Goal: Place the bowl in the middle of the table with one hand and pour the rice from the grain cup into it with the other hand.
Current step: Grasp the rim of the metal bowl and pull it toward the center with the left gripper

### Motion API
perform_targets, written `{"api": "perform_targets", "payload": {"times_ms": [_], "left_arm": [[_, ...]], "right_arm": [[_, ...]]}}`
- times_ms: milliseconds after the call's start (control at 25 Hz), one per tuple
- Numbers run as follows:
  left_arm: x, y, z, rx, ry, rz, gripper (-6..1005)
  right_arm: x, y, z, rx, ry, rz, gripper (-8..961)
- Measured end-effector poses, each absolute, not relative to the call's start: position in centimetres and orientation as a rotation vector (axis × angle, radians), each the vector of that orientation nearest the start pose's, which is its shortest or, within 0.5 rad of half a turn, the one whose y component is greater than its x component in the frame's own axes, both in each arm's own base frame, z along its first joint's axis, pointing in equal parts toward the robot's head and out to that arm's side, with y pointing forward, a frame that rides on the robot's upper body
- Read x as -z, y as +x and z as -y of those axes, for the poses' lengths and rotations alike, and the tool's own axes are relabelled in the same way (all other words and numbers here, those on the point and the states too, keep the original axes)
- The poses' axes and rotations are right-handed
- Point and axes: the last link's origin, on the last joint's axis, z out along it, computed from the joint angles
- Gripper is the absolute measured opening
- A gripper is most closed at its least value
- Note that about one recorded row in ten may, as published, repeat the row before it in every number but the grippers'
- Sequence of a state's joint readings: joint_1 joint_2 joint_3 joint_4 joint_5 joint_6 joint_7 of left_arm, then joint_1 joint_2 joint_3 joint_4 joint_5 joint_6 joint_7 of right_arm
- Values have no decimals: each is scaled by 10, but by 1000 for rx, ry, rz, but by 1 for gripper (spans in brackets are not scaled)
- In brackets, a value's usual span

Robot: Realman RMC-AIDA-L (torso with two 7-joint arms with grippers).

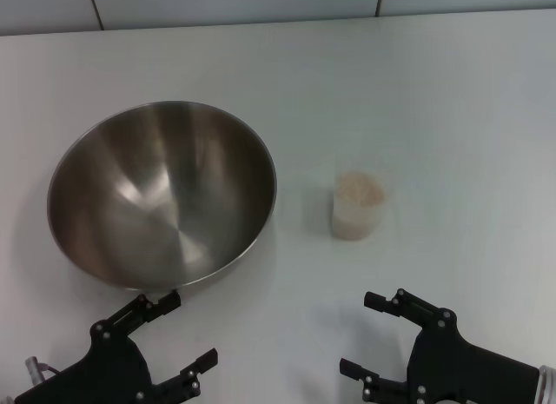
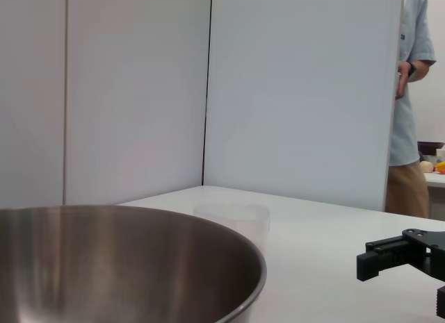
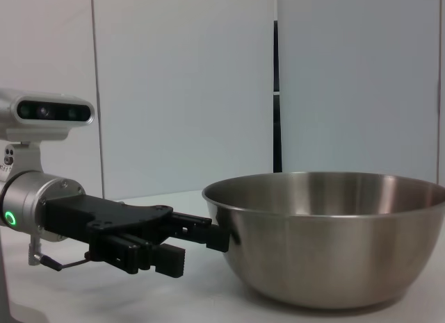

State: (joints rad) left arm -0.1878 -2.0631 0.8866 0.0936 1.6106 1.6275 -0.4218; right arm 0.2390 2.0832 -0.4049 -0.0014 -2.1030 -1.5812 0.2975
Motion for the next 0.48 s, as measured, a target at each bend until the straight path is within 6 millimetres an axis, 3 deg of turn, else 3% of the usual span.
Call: {"api": "perform_targets", "payload": {"times_ms": [480], "left_arm": [[66,-329,-164,905,-2492,365,796]], "right_arm": [[88,318,-165,-873,-2524,-286,820]]}}
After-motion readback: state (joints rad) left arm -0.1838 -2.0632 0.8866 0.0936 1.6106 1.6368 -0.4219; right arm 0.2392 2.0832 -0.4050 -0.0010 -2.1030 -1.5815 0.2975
